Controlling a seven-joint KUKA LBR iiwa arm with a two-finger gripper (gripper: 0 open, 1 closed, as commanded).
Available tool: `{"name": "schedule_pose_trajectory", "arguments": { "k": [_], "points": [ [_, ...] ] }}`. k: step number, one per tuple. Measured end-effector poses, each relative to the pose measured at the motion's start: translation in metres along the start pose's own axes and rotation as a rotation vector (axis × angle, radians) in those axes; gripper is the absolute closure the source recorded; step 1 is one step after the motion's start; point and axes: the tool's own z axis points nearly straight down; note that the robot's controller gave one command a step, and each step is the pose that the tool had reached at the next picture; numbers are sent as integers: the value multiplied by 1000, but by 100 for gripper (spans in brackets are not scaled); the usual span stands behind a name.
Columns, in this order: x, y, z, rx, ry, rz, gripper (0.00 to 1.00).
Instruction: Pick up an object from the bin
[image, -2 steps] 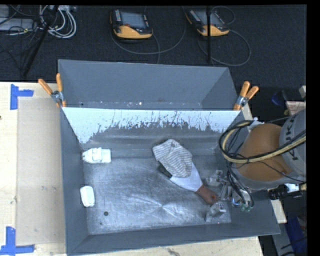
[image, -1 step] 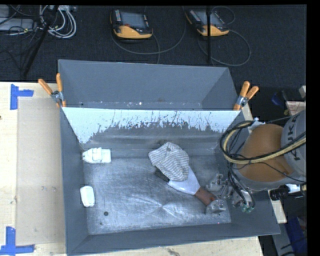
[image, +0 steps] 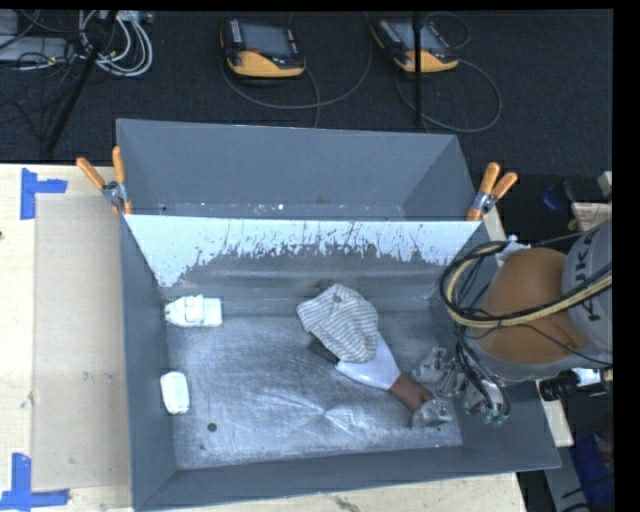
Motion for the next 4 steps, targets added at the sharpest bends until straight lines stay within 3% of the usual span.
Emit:
{"name": "schedule_pose_trajectory", "arguments": {
  "k": [1,3,4],
  "points": [
    [2,0,-4,0,6,-1,100],
    [1,0,-30,1,-6,-3,100],
    [2,0,-39,0,-1,-4,100]
  ]
}}
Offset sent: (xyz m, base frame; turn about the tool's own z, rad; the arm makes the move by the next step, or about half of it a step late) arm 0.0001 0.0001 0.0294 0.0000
